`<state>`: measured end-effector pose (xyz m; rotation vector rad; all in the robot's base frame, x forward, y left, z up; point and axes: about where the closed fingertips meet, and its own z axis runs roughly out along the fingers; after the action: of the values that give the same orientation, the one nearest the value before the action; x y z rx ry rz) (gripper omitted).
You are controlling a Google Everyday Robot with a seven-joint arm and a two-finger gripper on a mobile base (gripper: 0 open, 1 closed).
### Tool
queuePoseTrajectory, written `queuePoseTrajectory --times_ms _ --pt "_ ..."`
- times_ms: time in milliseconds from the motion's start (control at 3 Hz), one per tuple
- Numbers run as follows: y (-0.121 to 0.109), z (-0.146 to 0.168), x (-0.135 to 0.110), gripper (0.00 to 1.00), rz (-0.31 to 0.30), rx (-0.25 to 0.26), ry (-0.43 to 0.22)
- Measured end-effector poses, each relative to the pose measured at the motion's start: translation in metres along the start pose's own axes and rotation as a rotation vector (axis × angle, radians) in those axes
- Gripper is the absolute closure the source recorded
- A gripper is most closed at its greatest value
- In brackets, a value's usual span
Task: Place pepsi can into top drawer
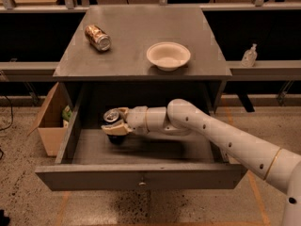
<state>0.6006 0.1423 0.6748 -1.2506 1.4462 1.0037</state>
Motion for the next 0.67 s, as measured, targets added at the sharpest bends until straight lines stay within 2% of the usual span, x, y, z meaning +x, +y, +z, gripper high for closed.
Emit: queuePoseTrajectory --times_ms 667 --pt "-0.0093 0.0039 0.0073 0.13 -0.009 0.022 0.008"
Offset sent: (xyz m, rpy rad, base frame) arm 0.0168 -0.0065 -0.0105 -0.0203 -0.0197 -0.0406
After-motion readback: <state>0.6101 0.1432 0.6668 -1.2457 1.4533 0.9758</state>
